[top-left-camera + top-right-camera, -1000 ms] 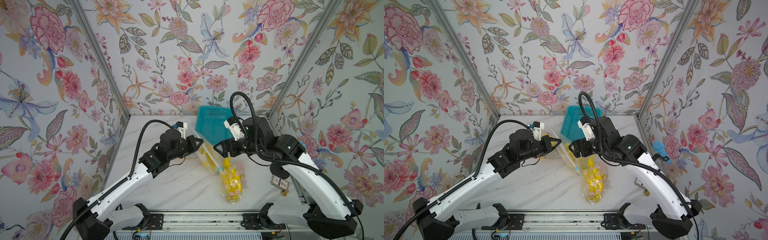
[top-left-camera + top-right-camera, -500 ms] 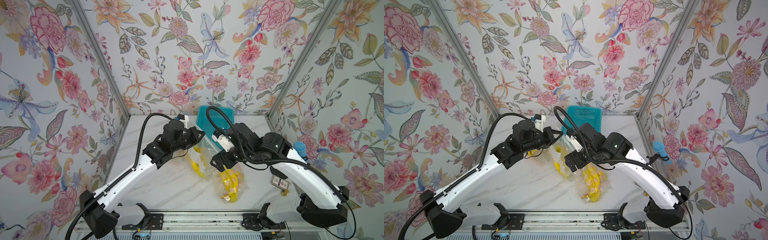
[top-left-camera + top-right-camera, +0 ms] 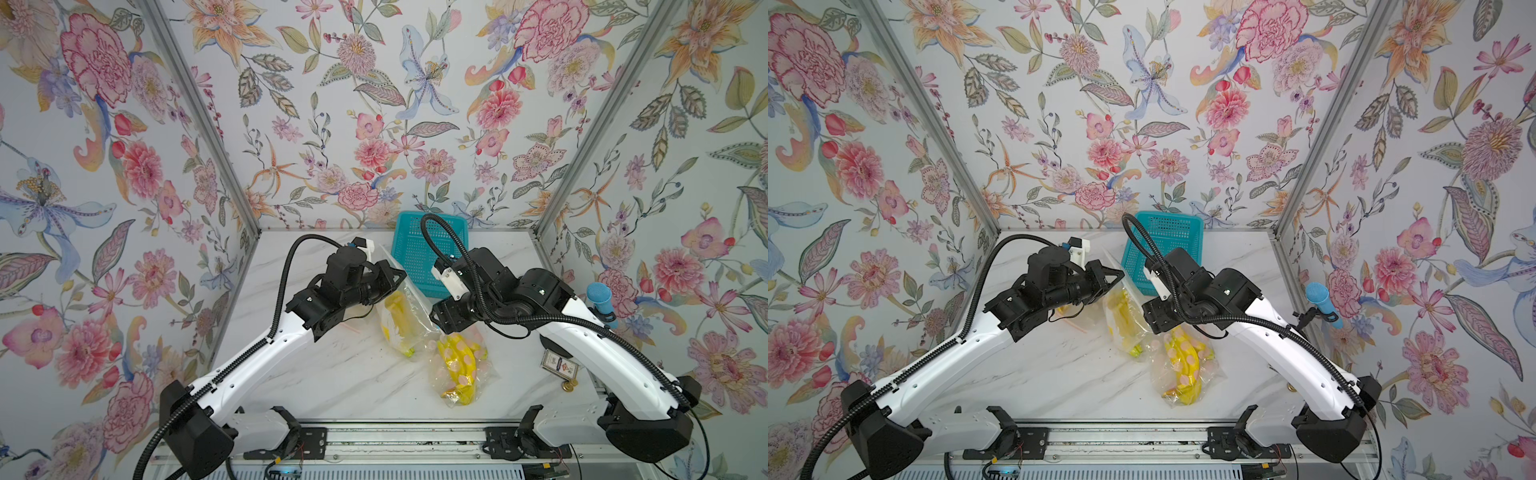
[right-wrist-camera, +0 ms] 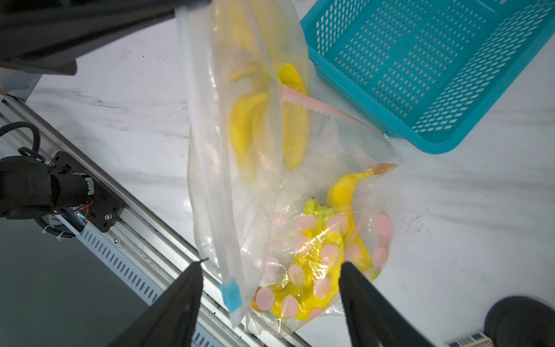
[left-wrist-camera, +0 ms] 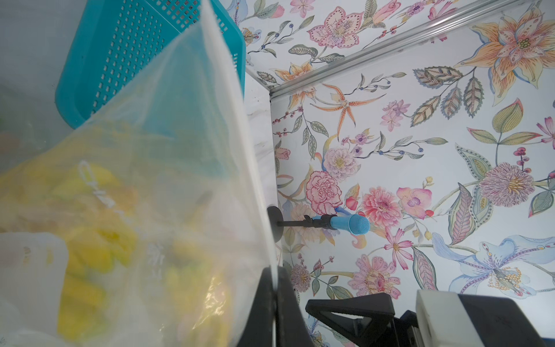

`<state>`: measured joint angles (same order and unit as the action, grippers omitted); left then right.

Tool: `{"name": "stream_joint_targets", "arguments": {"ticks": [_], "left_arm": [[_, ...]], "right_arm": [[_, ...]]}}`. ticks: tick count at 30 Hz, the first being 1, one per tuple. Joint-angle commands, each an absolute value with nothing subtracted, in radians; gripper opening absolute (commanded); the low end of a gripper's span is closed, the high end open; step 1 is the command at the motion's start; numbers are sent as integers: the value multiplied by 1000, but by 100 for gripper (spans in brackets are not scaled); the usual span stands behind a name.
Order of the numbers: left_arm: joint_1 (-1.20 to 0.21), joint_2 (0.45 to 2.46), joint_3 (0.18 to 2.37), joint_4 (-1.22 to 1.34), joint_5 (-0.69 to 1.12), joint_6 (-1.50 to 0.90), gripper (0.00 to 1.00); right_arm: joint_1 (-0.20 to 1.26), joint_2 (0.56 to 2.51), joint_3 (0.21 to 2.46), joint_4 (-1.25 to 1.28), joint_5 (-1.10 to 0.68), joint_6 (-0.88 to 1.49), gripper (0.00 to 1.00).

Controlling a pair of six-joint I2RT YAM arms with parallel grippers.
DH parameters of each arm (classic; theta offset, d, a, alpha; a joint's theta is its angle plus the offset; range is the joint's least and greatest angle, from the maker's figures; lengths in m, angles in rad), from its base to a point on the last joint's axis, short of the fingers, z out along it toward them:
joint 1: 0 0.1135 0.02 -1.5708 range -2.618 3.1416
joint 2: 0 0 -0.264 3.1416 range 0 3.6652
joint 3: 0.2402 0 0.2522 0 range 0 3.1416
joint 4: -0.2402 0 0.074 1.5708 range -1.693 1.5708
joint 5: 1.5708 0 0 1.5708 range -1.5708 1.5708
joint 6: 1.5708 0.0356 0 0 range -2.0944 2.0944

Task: Open the zip-top bag and take out the banana
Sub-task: Pick up the zipper food storage bag at the center of the board.

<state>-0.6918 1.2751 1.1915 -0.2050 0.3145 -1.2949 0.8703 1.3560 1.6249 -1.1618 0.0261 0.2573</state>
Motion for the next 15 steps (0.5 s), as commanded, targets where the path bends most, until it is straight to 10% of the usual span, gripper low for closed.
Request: {"name": "stream_joint_targets", "arguments": {"ticks": [1,8,15], "left_arm": [[-684,1253,1176,-192,339,-1298,5],[-685,1240,1163,-187,334,-1307,5],[-685,1238,1164,-196,326,-1308,19]], "right_arm": [[896,1405,1665,-1121,-2,237,76],[909,1469,1724,-1122,89,219,73],[877,1483,1726,-1121,116,194,48]]}}
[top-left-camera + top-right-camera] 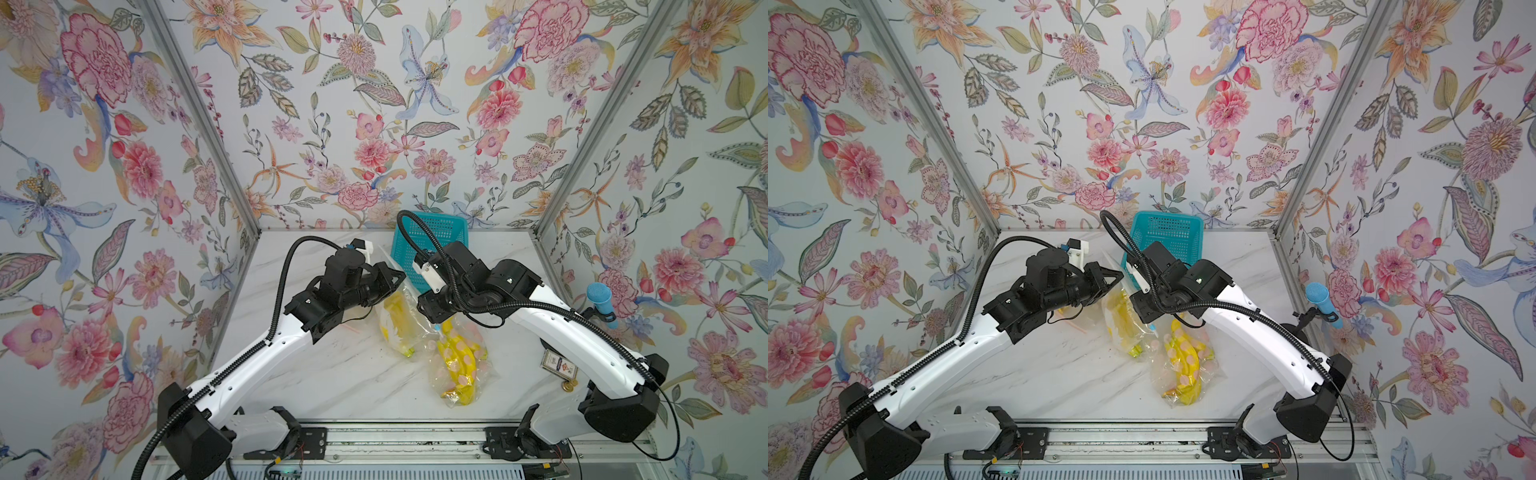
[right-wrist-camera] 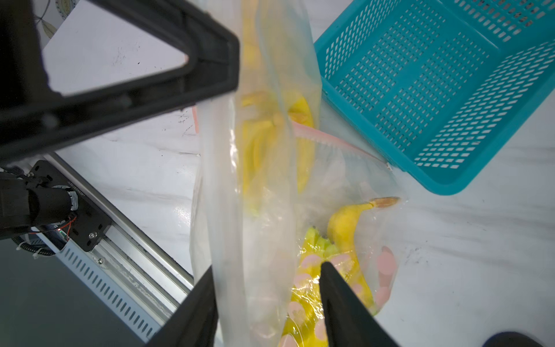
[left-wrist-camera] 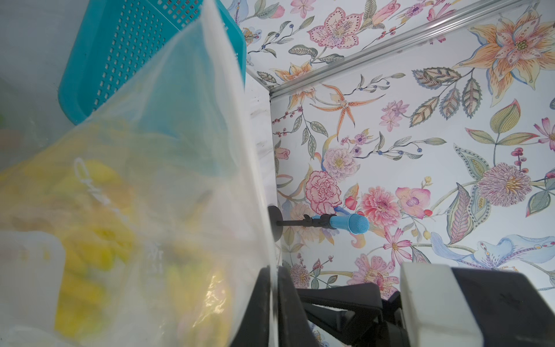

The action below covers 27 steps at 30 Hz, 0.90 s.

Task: Open the zip-top bag and take out the banana
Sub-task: Pick up the zipper food storage bag at the center of the board.

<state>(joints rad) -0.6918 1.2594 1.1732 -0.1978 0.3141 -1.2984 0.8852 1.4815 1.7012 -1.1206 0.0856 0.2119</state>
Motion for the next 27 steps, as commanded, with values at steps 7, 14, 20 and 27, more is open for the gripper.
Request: {"name": "stream_joint_targets", "arguments": {"ticks": [7,14,20,27], "left_arm": [[-685,1247,1169,-201,322,-1301,45],[-684,1244,1191,-265,310,-1252,50],[-675,1265,1316,-427,268,-1066,61],[-674,1380,1722,-767,148,-582,68]], "right_arm": [[851,1467,1710,-1101,82,187,19],[798,1449,1662,-1037,-5,187,8],[739,1456,1706,-1000,-120,181,6],[699,1449,1787,-981,-364,74,7]]}}
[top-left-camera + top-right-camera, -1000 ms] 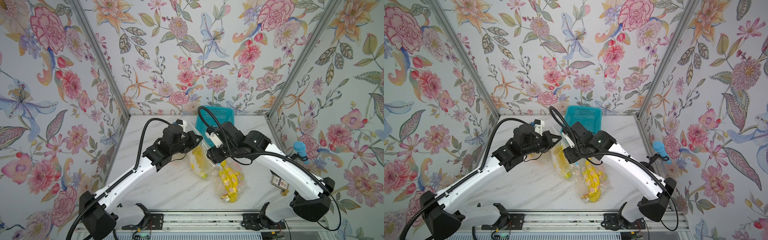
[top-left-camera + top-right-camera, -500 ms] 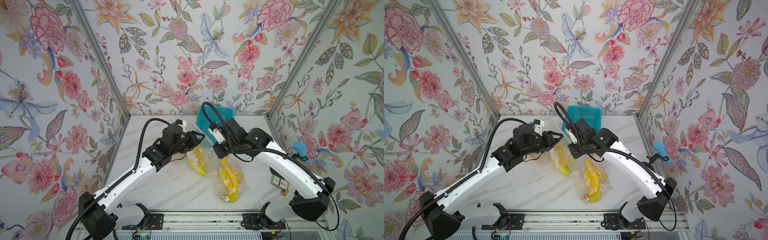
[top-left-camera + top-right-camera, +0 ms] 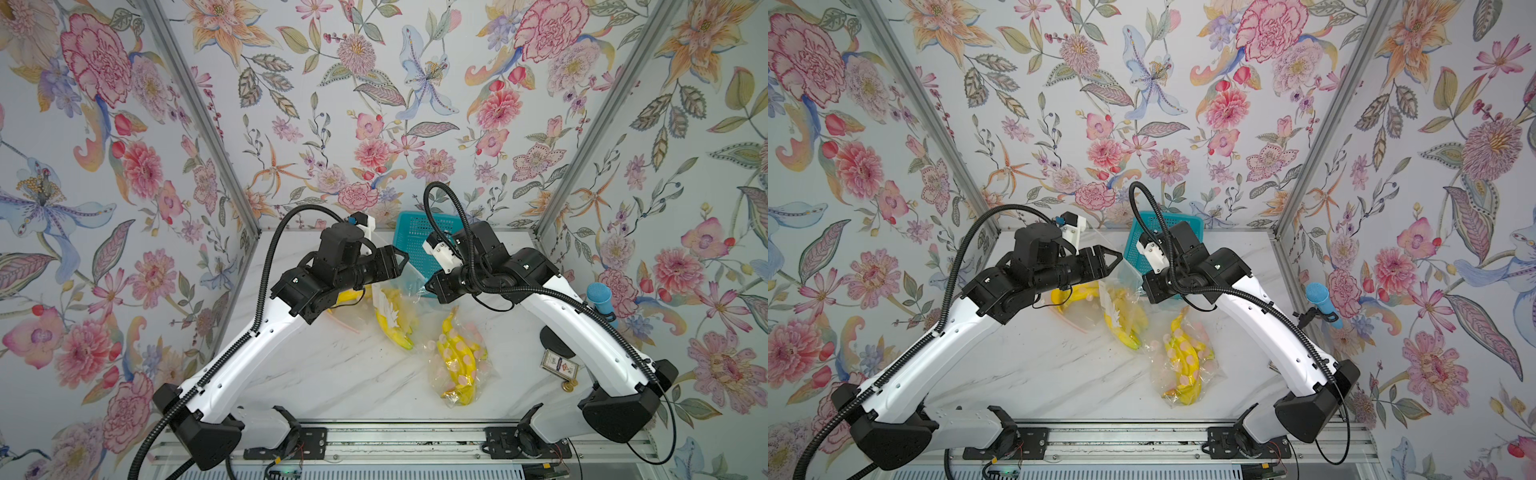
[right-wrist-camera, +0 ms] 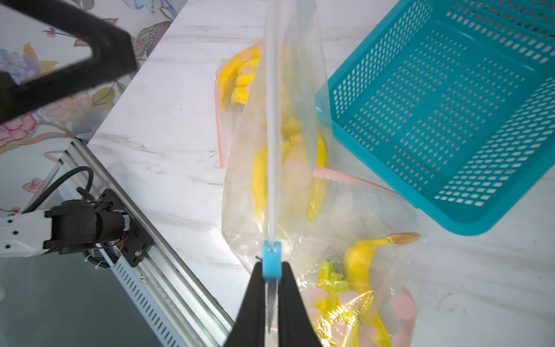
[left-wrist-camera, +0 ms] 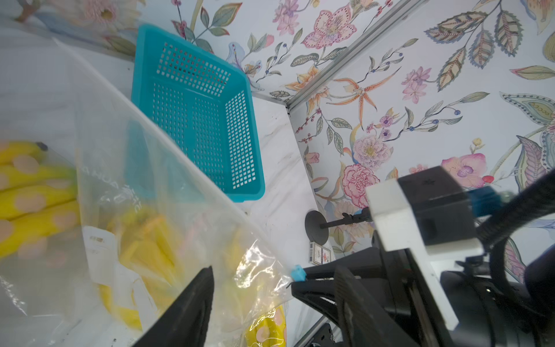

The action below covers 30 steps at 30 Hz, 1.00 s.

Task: Open the zip-top bag and take out the banana
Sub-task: Pick up the zipper food storage bag at the center of the board.

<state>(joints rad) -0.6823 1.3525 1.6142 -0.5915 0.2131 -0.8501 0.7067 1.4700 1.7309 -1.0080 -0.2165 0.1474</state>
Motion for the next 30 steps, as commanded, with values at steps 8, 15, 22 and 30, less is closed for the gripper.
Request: {"name": "stream_joint_targets", "arguments": {"ticks": [8,15,22,30], "left_arm": [[-675,1424,1917,-967,91,-178,67],[-676,1269,1773,-863,168,64,68],[-676,1172,1639,-856,341,164,71],[-679,1095,1425,-737,502,92,65]], "right_arm": [[725,1458,1880,-1025,-495,-87,7],[822,1450,1881,-1078,-422,-214,8],[839,1448,1843,-1070,-427,-277,7],[839,1440,1767,-1036,-436,-263,5]]}}
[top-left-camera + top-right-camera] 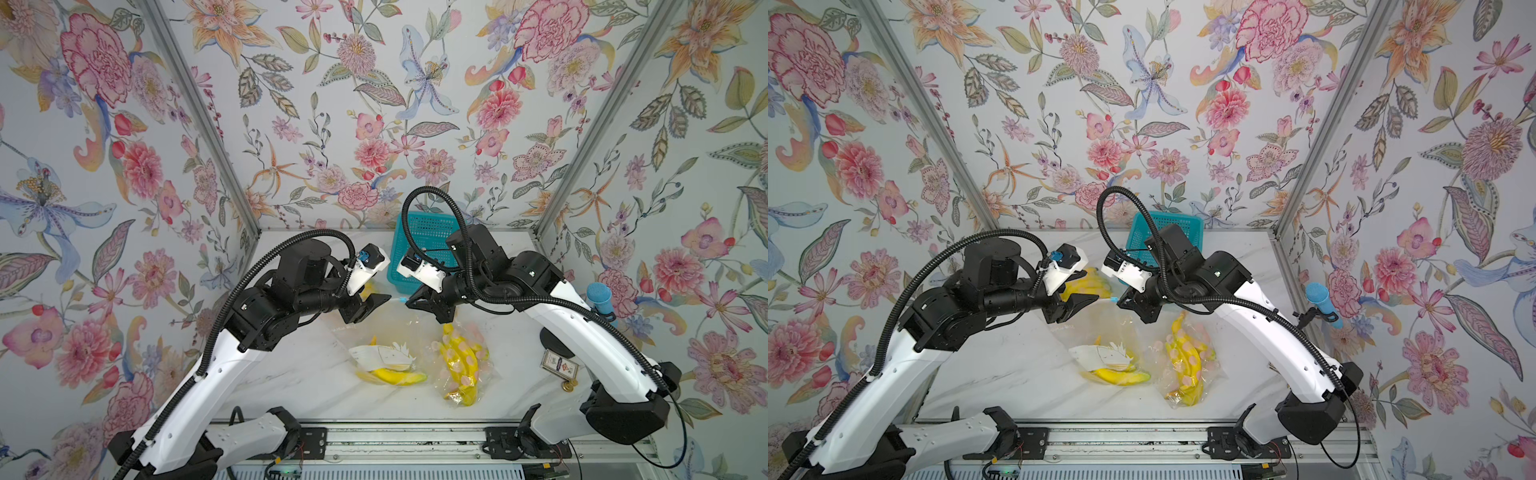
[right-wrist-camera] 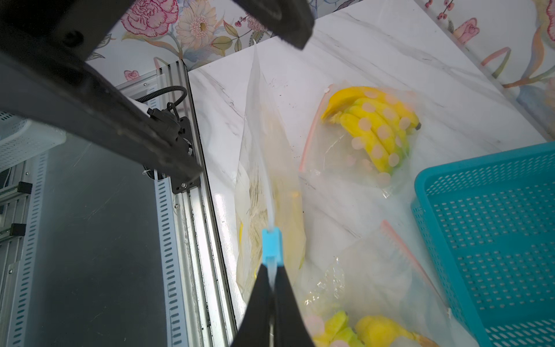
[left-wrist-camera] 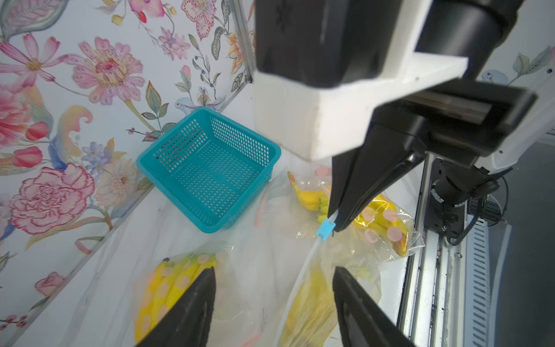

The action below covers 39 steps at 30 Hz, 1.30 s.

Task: Open the zip-top bag and take out the banana
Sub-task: Pick up the zipper food storage bag at the center of the board.

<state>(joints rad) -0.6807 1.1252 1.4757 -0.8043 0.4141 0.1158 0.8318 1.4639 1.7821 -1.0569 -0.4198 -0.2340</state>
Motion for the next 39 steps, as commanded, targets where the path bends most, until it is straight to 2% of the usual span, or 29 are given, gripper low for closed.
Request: {"name": "stream_joint_targets", "arguments": {"ticks": [1,8,10,12,13,18,21,24,28,32,39], "left_arm": [[-682,1087,1400,-719,519,85,64],[-706,1104,1354,-732,497,104,54],[-706,1106,1346,-716,480,109,45],[-706,1114,1349,-705,456,108,27],[-706,1122,1354,-705,449,107,22],[-714,1166,1370,-735,472,112,13],[-720,1167,1369,-750,481,118,14],[-721,1147,1361,-747,493,123,31],[-721,1127,1354,-736,510,123,48],[-721,1135,1358,-751,525,158,47],[-722,1171,1373,-794,544,174,36]], "right_arm": [[839,1436,1763,-1032,-436,-260,5],[842,1404,1728,-1004,-441,-228,5],[846,1391,1713,-995,-440,-218,5],[851,1375,1693,-980,-437,-207,6],[853,1368,1684,-975,-436,-202,6],[855,1330,1641,-924,-443,-167,6],[856,1306,1611,-894,-440,-159,7],[856,1296,1591,-890,-443,-157,7],[856,1294,1577,-889,-446,-155,7],[857,1295,1582,-890,-451,-154,7],[859,1288,1573,-889,-455,-181,8]]}}
